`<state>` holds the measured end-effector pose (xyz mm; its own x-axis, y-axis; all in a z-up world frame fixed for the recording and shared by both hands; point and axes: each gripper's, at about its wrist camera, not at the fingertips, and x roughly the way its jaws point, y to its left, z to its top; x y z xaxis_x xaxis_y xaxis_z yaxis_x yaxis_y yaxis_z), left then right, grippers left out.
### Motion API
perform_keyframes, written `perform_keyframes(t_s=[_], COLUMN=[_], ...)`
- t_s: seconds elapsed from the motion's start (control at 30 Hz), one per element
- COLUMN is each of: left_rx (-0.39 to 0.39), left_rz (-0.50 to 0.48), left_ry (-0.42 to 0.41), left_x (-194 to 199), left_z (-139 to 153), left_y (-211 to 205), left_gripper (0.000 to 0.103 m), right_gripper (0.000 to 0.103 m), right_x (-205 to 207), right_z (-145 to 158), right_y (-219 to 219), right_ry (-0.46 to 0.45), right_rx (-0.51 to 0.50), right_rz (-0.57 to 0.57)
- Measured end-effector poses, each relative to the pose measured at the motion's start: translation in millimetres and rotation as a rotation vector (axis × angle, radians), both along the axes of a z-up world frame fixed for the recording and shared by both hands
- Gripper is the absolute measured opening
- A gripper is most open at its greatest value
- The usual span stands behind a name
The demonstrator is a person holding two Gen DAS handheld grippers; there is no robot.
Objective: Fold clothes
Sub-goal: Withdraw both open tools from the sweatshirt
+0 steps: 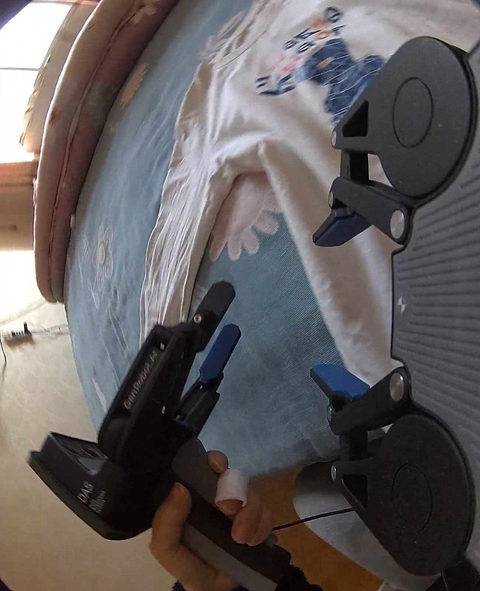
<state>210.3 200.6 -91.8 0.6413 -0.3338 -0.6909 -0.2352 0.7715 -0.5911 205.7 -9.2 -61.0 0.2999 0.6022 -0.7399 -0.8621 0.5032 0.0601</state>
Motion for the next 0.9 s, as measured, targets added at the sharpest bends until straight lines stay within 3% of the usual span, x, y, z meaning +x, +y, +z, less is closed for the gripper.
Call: perform_keyframes(t_s=[0.17, 0.27, 0.43, 0.57, 0.67, 0.73, 0.9], left_rx=[-0.006, -0.012, -0.021, -0.058, -0.092, -0.128, -0.288], left_rz=[0.023, 0.008, -0.050, -0.106, -0.140, -0.153, -0.182], left_ry=[-0.009, -0.008, -0.014, -0.022, -0.019, -0.007, 0.014], left_x=[-5.4, -5.1, -2.2, 7.0, 11.8, 13.2, 15.5], left_z=[2.0, 1.2, 0.2, -2.6, -7.2, -12.9, -35.4], left_y=[14.2, 14.5, -0.1, -21.0, -36.4, -44.5, -62.0], left_gripper=[0.067, 0.068, 0.069, 0.070, 0.071, 0.071, 0.071], right_gripper=[0.077, 0.077, 0.077, 0.080, 0.082, 0.087, 0.088], right_x=[-2.4, 2.6, 14.2, 21.3, 28.5, 31.3, 33.4], right_z=[-16.5, -28.9, -26.6, -28.0, -31.2, -32.8, -33.4], right_y=[51.6, 51.7, -0.6, -40.7, -68.6, -82.1, -105.2], right_ry=[-0.007, -0.021, -0.051, -0.025, 0.039, 0.051, 0.050], right_rx=[-0.098, -0.184, -0.242, -0.243, -0.189, -0.158, -0.109], right_rz=[0.136, 0.129, 0.043, -0.023, -0.088, -0.118, -0.188])
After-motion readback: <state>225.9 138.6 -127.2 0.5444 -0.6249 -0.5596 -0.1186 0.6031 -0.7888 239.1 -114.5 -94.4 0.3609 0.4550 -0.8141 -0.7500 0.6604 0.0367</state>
